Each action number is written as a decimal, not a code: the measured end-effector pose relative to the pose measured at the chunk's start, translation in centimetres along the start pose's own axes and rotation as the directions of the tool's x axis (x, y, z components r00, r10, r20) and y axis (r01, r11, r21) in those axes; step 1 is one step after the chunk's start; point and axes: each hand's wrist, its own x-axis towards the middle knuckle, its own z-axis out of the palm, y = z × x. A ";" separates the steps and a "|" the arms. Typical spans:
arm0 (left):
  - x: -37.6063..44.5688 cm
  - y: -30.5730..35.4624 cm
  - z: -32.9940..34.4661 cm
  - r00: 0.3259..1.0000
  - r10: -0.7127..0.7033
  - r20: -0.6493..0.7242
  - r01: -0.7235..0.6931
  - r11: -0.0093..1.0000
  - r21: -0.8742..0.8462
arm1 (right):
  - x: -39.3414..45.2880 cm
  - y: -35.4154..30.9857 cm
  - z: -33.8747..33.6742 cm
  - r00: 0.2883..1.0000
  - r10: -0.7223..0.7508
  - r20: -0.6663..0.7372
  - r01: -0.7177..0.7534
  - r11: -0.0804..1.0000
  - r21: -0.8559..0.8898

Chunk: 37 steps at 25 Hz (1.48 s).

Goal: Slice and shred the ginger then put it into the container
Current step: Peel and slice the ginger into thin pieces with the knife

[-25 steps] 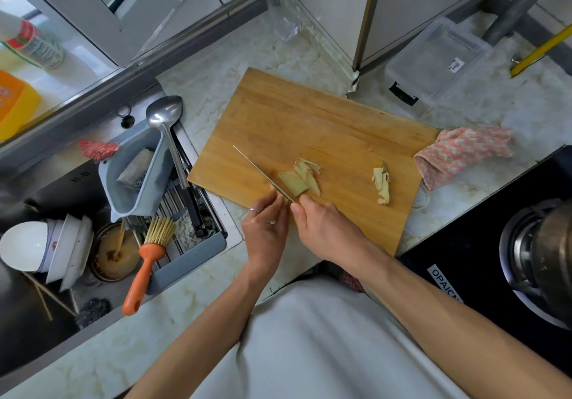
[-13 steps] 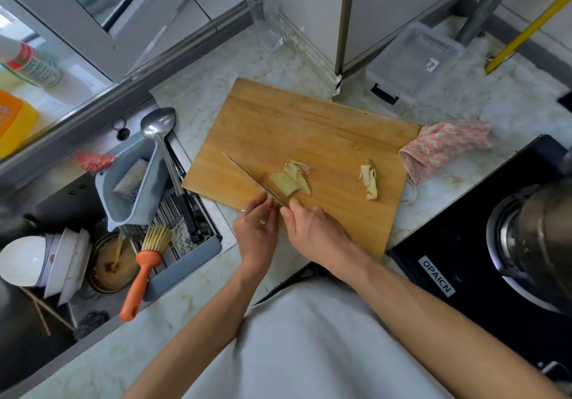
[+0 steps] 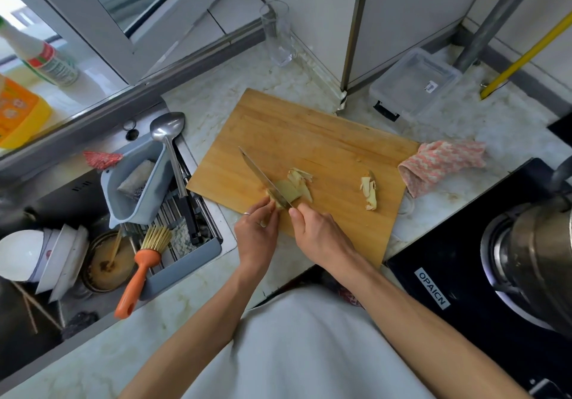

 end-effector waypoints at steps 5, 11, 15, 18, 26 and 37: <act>0.0 -0.2 0.1 1.000 0.000 -0.001 0.000 1.000 -0.003 | 0.1 -0.5 0.2 1.000 0.012 0.029 -0.010 0.997 -0.076; 0.0 0.0 0.0 1.000 0.002 0.015 -0.002 1.000 -0.022 | -0.1 -1.2 0.8 1.000 -0.007 0.021 0.011 0.977 -0.212; 0.1 0.1 -0.1 1.000 0.020 -0.001 -0.020 0.999 0.036 | 1.1 -1.9 1.9 0.998 -0.063 -0.030 0.050 0.946 -0.322; 0.1 0.0 -0.1 1.000 -0.003 -0.006 0.004 0.997 0.072 | 2.2 -2.5 1.8 0.997 -0.073 -0.022 0.064 0.960 -0.273; 0.6 0.2 -0.8 0.998 0.027 0.059 -0.025 0.999 -0.036 | 0.2 0.7 -0.6 0.999 0.006 0.049 -0.001 0.995 -0.099; 7.7 5.8 -5.4 0.872 0.279 0.401 -0.380 0.903 0.199 | 0.5 0.4 -3.3 0.971 -0.236 -0.051 0.193 0.888 -0.418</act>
